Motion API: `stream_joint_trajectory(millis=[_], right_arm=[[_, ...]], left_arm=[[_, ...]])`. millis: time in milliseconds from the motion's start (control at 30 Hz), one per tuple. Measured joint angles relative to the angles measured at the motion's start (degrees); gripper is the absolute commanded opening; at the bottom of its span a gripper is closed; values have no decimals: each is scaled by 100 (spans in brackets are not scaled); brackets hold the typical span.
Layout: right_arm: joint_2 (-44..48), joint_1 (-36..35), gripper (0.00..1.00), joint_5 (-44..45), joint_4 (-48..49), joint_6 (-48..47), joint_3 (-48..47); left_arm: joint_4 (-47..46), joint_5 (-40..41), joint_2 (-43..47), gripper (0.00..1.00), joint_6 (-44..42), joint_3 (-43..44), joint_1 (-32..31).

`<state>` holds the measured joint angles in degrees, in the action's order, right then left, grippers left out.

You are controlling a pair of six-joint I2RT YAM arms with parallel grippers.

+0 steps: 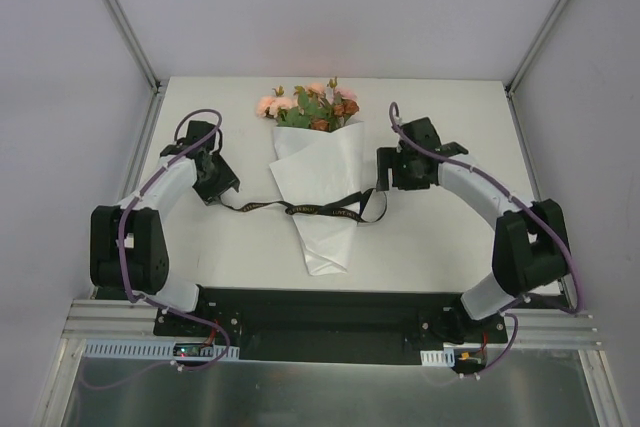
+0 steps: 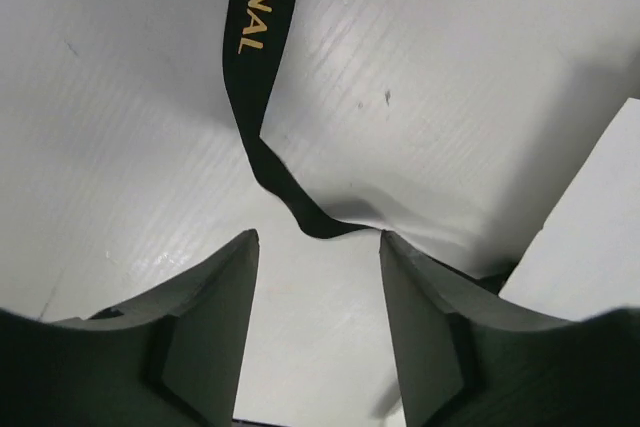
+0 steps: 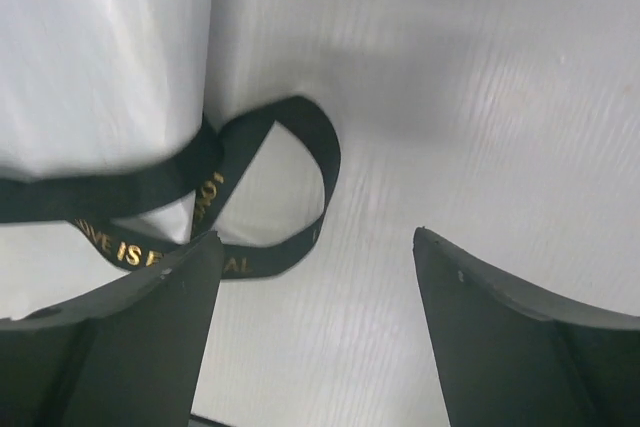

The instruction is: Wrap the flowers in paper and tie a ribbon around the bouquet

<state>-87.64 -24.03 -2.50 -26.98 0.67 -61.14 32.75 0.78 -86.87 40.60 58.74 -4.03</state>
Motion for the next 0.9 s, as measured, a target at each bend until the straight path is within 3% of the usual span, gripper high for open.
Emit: stream_joint_trajectory(millis=[167,367,533,733,900], right_arm=[[-730,439,76,-743,210,-570,-603],[-981,435,77,-1322,225,-986,-564],[-1108,372,75,-1311,227,-1132,-546],[-1121,216,69,-1182,269,-1261,-472],[-1161,68,63,-1132,317,-1329,-459]], left_arm=[[-144,-179,487,99,-131,-407,0],[-586,-1473,850,99,39,-796,-7],[-907,-2186,407,99,1150,-999,-186],[-1108,-2439,-63,97,2778,-1451,-313],[-1399,-2369,-216,92,3401,-1453,-315]])
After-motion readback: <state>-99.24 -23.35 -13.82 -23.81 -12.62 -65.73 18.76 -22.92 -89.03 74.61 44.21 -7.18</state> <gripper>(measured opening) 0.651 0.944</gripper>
